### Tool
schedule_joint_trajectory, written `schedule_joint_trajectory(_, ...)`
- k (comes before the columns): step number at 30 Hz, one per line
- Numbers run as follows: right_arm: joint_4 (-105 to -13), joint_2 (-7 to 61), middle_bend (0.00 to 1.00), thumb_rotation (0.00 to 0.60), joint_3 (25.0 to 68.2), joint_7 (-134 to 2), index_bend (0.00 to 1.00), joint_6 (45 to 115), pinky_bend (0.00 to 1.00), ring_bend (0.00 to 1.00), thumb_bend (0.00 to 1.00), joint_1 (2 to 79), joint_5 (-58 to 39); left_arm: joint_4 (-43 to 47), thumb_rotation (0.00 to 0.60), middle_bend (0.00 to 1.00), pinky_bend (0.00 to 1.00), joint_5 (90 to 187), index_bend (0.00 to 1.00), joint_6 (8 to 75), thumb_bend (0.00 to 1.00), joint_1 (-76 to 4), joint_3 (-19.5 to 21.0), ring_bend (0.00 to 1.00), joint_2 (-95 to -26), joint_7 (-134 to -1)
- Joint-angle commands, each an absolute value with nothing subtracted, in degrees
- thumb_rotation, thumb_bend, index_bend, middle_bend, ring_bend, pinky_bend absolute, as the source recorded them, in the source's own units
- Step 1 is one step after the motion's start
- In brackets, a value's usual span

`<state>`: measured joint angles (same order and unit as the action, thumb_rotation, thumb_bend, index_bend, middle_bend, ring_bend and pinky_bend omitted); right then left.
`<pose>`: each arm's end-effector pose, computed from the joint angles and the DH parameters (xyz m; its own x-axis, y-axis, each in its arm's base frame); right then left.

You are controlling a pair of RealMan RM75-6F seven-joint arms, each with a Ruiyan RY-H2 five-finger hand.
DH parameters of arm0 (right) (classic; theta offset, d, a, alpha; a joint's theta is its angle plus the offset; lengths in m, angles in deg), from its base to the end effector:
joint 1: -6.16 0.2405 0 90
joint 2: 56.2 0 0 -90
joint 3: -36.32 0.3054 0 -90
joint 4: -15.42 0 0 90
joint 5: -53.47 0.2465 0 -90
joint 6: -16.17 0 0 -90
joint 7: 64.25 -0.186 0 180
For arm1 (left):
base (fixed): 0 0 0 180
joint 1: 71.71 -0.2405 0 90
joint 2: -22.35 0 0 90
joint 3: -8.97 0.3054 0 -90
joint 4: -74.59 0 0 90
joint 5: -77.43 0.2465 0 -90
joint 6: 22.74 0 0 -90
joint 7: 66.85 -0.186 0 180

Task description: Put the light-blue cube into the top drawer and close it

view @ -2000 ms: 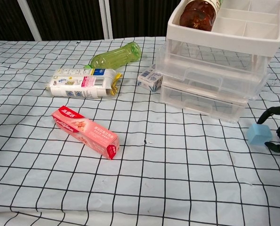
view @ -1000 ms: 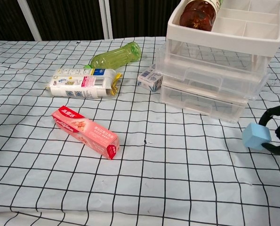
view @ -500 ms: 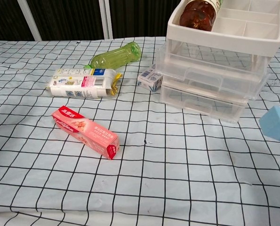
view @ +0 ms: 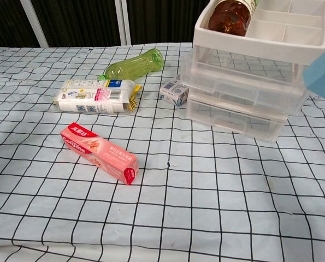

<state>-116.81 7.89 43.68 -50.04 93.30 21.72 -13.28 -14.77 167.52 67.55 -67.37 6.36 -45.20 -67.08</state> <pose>-0.1897 -0.2591 0.0986 -0.0617 -0.2156 0.9745 -0.9981 0.0063 -0.0618 -0.3590 0.2248 0.1392 0.3904 -0.0804 0.9171 0.9156 -0.0703 -0.3959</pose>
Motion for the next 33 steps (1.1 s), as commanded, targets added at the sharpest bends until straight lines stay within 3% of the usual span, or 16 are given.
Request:
schedule_joint_trajectory(1,-117.1,8.5,0.85,0.600,47.1,-48.1,0.65,93.8,0.79,0.89,0.34,24.2,-8.9,-14.8,0.600,0.00,0.00,167.4,0.00,67.5,0.02,-67.4,6.3,0.00,-45.2,-67.1)
schedule_joint_trajectory(9,-114.7,12.3,0.85,0.600,52.0,-42.5,0.65,94.6,0.79,0.89,0.34,29.6,1.2,-14.9,0.600,0.00,0.00,167.0,0.00,67.2,0.02,-67.4,6.3,0.00,-45.1,-67.1)
schedule_joint_trajectory(21,-110.8,16.8,0.85,0.600,53.3,-40.3,0.65,97.4,0.79,0.89,0.34,32.1,5.3,-14.9,0.600,0.00,0.00,166.8,0.00,66.9,0.02,-67.3,6.4,0.00,-45.0,-66.9)
schedule_joint_trajectory(33,-110.9,18.4,0.85,0.600,52.2,-40.5,0.49,97.8,0.79,0.89,0.34,32.6,4.0,-15.1,0.600,0.00,0.00,166.6,0.00,66.5,0.02,-67.3,6.6,0.00,-45.1,-67.3)
